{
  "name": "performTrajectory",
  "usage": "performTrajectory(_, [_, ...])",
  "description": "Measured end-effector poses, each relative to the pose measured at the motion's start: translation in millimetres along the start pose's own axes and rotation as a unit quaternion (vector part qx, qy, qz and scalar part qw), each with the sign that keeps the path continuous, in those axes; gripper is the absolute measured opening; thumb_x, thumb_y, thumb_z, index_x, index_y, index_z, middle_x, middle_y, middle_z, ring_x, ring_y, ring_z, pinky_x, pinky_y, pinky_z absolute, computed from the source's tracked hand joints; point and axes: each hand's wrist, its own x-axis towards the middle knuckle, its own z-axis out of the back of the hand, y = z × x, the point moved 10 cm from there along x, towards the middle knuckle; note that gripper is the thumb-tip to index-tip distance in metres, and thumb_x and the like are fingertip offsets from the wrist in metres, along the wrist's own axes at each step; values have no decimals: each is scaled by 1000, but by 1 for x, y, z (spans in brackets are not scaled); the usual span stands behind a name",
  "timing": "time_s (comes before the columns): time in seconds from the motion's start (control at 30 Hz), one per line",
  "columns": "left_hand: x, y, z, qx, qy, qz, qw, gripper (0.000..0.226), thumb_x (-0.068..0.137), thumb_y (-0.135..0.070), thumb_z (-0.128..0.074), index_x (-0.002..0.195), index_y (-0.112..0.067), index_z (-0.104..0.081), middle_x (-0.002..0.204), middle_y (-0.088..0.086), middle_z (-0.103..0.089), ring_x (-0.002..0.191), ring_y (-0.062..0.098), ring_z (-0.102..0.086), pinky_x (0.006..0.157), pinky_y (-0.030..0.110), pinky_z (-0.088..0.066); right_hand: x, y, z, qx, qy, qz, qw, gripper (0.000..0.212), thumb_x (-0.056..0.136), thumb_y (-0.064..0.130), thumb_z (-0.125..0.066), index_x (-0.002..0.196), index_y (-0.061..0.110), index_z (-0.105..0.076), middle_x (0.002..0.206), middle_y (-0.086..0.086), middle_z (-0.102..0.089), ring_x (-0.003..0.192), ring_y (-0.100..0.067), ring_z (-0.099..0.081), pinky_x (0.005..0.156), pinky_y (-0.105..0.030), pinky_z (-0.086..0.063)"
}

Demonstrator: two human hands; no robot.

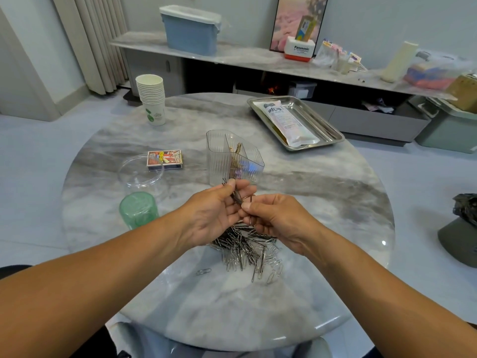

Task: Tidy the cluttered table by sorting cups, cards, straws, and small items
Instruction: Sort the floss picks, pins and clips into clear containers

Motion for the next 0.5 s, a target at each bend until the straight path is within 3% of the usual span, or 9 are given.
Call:
performTrajectory(0.1, [1,1,6,4,-17,3,1000,30,107,-23,-44,121,-8,-65,127,14,-67,99,23,-67,85,32,-58,1,-3,3,-13,-10,-3,1000,9,89,12,-76,94,5,-76,77,-8,-73,64,-9,-63,59,-19,-50])
performTrajectory(0.23, [-2,-1,4,38,-18,-19,999,26,106,-23,-48,113,-13,-71,103,8,-62,88,19,-64,80,32,-60,1,-5,5,-18,-23,-5,1000,15,87,12,-78,100,4,-75,81,-10,-74,65,-11,-62,63,-23,-47])
performTrajectory(0.3, [-4,-4,2,65,-22,-34,997,27,105,-24,-48,113,-15,-72,99,6,-64,95,21,-63,91,37,-57,1,-3,6,-21,-27,-2,999,13,88,11,-77,99,5,-75,81,-10,-74,64,-11,-61,62,-22,-47])
performTrajectory(0.4, [-3,-7,3,86,-29,-47,995,29,105,-29,-49,119,-17,-71,122,9,-61,111,23,-60,106,43,-50,1,1,8,-28,-30,7,999,9,89,10,-75,95,4,-76,74,-7,-72,56,-7,-58,55,-17,-47])
performTrajectory(0.5, [0,-6,7,55,-33,-40,997,34,105,-32,-47,123,-14,-69,133,8,-60,113,21,-61,103,38,-52,1,1,8,-16,-23,8,1000,6,89,10,-75,92,5,-75,75,-8,-72,57,-7,-60,54,-16,-49])
